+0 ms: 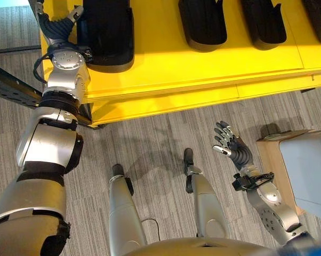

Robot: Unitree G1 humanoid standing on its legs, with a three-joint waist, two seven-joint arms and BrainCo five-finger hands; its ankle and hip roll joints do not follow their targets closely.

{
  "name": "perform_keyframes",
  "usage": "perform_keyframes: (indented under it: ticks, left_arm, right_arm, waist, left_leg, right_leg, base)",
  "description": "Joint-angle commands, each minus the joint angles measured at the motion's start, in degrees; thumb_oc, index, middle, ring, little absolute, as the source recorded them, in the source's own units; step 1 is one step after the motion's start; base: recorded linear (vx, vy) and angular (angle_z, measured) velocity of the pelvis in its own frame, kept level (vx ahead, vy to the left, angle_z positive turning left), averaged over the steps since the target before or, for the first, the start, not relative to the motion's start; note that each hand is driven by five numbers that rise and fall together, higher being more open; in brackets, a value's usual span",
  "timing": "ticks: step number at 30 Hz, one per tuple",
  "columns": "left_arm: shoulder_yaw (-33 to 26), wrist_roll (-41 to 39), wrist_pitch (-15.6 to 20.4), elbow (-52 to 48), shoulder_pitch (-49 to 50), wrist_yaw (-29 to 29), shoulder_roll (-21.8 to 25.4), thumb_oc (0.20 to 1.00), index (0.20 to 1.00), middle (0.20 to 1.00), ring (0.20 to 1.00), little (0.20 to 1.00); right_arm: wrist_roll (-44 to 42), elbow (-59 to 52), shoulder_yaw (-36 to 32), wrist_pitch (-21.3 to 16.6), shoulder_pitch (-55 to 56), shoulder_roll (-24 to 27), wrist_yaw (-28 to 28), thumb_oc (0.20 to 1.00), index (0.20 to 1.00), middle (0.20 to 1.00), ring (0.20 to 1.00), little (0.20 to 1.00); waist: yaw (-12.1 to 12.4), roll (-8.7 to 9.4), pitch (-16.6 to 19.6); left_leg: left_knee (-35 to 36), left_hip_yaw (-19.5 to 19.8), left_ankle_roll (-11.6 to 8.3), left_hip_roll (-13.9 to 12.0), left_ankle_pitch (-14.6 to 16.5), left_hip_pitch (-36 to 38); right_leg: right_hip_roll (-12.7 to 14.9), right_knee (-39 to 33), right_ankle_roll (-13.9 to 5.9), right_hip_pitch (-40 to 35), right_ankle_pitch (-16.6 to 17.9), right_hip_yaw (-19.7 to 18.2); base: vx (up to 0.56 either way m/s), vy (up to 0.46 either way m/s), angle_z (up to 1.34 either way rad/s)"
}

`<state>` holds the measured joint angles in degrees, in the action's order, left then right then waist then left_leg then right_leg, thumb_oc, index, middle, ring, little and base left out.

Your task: Move parts from the plastic box to the shelf.

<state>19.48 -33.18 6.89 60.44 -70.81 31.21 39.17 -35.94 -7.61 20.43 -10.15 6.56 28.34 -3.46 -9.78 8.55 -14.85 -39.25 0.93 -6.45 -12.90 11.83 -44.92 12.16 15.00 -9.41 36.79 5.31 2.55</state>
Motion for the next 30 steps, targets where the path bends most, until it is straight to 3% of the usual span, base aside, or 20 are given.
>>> perform_keyframes:
  ticks: [1,16,26,27,28,29,30]
  left_arm:
    - [-1.6,-1.0,3.4,2.0,-6.0,-0.4,3.2,1.0,1.0,1.0,1.0,1.0]
    - [-5.1,-3.8,4.5,-0.5,0.1,-1.9,0.4,1.0,1.0,1.0,1.0,1.0]
    - [-10.3,-8.4,6.2,-7.0,11.7,-3.4,-7.3,1.0,1.0,1.0,1.0,1.0]
    - [-10.7,-9.3,6.3,-7.2,12.6,-3.5,-7.9,1.0,1.0,1.0,1.0,1.0]
    - [-10.9,-9.1,6.2,-7.9,13.7,-3.7,-8.4,1.0,1.0,1.0,1.0,1.0]
    - [-11.0,-9.1,6.2,-8.1,13.7,-3.6,-8.4,1.0,1.0,1.0,1.0,1.0]
    - [-11.2,-8.2,5.9,-8.4,15.6,-3.8,-9.2,1.0,1.0,1.0,1.0,1.0]
  right_arm:
    - [-0.5,-3.2,-4.6,-2.1,-1.4,5.9,0.5,1.0,1.0,1.0,1.0,1.0]
    - [0.2,-3.1,-4.1,-1.4,-1.7,6.1,0.8,1.0,1.0,1.0,1.0,1.0]
    - [0.8,-3.7,-3.3,-1.1,-2.2,5.1,0.0,1.0,1.0,1.0,1.0,1.0]
    - [0.8,-3.8,-3.2,-1.0,-2.3,4.9,-0.1,1.0,1.0,1.0,1.0,1.0]
    - [0.9,-3.9,-3.2,-1.0,-2.4,4.8,-0.3,1.0,1.0,1.0,1.0,1.0]
    - [0.9,-3.9,-3.2,-1.0,-2.4,4.9,-0.4,1.0,1.0,1.0,1.0,1.0]
    - [1.1,-4.0,-3.3,-1.0,-2.5,4.7,-0.6,1.0,1.0,1.0,1.0,1.0]
  waist:
    - [0.1,-2.39,-0.5]
    - [1.0,-2.73,-0.3]
    - [1.7,-2.3,-1.7]
    - [1.7,-2.14,-2.0]
    - [1.8,-2.27,-2.0]
    - [1.8,-2.14,-2.2]
    - [1.9,-2.28,-2.3]
  left_leg:
    - [8.6,-2.6,0.09,-0.5,-4.1,3.7]
    - [9.5,-2.5,-0.02,-0.4,-4.1,7.2]
    - [9.9,-2.4,-0.02,-0.2,-4.1,10.4]
    - [10.2,-2.7,0.32,0.0,-5.7,10.1]
    - [9.8,-2.5,-0.04,-0.1,-4.0,10.9]
    - [10.1,-2.7,0.35,0.1,-5.6,10.2]
    - [9.6,-2.6,0.03,-0.2,-3.9,11.3]
  right_leg:
    - [1.9,8.7,-0.36,-0.7,-7.7,0.8]
    - [1.9,8.2,-0.12,-4.0,-8.0,0.8]
    - [2.1,8.5,0.15,-7.3,-8.8,0.9]
    - [2.3,8.2,0.51,-7.0,-7.5,1.1]
    - [2.2,8.8,0.24,-7.5,-8.9,0.9]
    - [2.4,8.3,0.55,-7.0,-7.5,1.0]
    - [2.3,9.1,0.32,-7.8,-9.1,0.8]
  base:
    - [0.0,0.0,0.0]
    - [0.0,0.0,0.0]
    - [-0.01,0.001,0.0]
    - [0.0,0.0,0.0]
    - [-0.09,0.009,0.02]
    - [0.08,0.01,0.03]
    - [-0.09,0.02,0.04]
